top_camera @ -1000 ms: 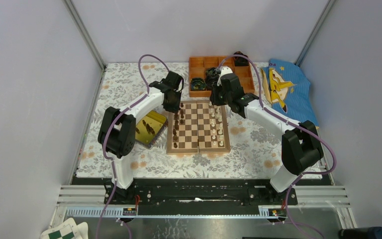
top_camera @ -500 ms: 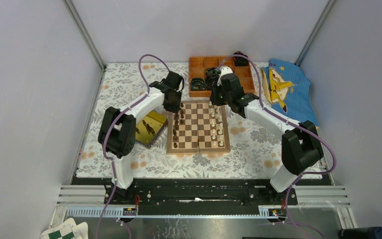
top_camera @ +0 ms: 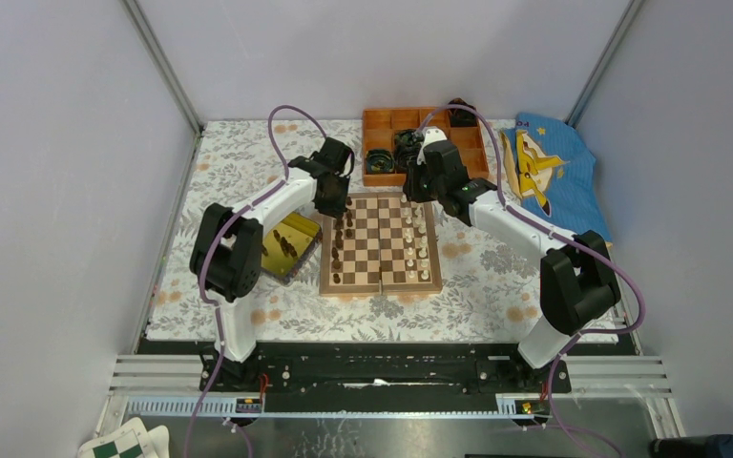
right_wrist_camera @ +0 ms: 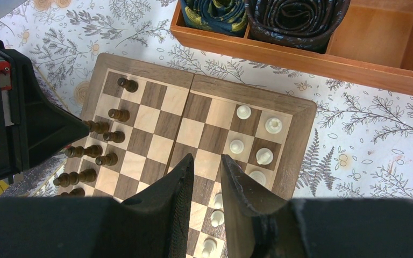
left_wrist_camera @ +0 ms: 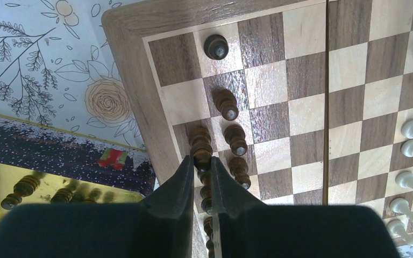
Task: Set up the chess pieces on the board
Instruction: Place the chess piece on the chessboard.
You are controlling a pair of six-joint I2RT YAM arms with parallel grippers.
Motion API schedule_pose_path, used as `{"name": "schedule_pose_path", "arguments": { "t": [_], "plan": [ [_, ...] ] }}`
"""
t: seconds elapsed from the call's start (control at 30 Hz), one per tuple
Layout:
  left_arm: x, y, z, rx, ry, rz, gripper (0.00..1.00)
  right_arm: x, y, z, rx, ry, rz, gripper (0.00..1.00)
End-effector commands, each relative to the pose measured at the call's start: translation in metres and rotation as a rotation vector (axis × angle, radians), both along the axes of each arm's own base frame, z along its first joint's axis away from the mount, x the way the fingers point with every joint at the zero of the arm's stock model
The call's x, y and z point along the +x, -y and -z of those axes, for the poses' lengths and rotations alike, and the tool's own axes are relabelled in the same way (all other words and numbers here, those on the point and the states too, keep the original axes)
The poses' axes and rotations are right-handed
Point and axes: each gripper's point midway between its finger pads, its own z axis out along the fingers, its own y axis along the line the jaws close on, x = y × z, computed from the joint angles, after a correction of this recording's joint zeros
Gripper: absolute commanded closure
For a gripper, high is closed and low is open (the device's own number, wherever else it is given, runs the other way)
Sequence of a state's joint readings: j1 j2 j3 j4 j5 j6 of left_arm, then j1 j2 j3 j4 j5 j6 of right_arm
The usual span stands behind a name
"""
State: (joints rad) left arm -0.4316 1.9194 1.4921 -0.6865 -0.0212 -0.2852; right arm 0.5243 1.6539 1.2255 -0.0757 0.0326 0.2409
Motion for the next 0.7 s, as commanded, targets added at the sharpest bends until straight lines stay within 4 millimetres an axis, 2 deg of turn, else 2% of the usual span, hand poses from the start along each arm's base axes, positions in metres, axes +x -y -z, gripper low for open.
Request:
{"name": "schedule_pose_path", "arguments": {
  "t": [0.0, 0.17, 0.4, 0.67],
  "plan": [
    [0.0050, 0.0066, 0.0046, -0.015, 0.011, 0.005, 0.91, 0.0080, -0.0025, -0.0124, 0.032, 0.040, 0.000, 0.68],
    [0.0048, 0.0062, 0.0059, -0.012, 0.009, 0.004, 0.86, 0.0077, -0.0029, -0.0112, 0.032, 0.037, -0.001, 0.68],
    [0.0035, 0.0047, 0.0049, -0.009, 0.011, 0.000, 0.70, 0.0076, -0.0036, -0.0102, 0.034, 0.033, -0.002, 0.68],
    [0.0042, 0.0046, 0.0009, -0.012, 0.020, -0.004, 0.67, 0.0069, -0.0031, -0.0108, 0.035, 0.034, -0.002, 0.68]
  ]
}}
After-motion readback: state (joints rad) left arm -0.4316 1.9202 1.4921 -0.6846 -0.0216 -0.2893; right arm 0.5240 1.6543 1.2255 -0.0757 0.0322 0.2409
